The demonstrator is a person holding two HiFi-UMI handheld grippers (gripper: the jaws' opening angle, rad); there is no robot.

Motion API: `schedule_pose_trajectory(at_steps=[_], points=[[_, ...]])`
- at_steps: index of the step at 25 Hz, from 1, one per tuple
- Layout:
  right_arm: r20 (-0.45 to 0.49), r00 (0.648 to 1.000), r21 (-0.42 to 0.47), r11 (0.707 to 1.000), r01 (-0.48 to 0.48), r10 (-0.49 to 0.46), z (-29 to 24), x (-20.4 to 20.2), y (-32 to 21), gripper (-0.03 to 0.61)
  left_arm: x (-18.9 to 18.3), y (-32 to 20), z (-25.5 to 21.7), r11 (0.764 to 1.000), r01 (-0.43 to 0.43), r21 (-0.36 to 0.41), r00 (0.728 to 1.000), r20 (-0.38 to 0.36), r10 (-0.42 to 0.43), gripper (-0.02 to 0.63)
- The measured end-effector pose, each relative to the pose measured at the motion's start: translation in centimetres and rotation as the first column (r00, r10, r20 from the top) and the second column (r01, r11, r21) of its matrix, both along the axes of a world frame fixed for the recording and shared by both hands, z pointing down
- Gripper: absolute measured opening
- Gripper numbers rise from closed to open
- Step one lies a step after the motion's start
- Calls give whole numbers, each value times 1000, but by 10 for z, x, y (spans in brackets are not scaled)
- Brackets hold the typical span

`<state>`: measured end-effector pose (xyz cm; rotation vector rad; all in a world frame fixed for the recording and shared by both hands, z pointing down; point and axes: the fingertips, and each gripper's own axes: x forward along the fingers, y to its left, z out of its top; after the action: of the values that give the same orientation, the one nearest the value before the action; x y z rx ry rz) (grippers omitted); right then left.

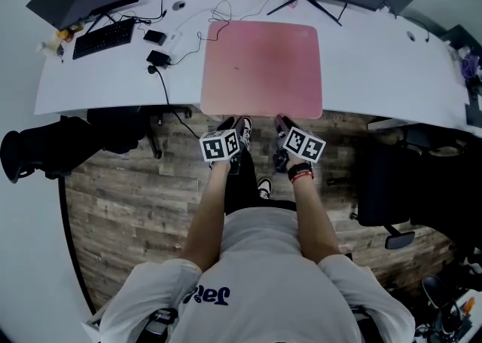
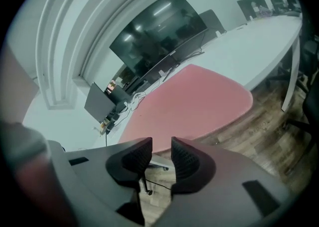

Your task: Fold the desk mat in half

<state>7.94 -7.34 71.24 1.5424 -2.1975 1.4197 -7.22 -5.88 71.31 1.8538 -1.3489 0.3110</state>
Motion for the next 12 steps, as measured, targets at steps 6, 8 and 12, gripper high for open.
schedule_pose_trajectory(at_steps=[6, 8, 12], points=[[73, 997, -59, 998, -32, 37, 23, -5, -2, 171, -6, -6, 12, 998, 52, -47, 992, -112, -57, 179], [103, 993, -77, 996, -50, 58, 29, -6, -3, 192, -7, -8, 18, 995, 79, -68, 982, -168, -89, 190], [154, 983, -101, 991, -85, 100, 39, -9, -7, 209, -8, -13, 31, 986, 126, -108, 950, -274, -151, 226]])
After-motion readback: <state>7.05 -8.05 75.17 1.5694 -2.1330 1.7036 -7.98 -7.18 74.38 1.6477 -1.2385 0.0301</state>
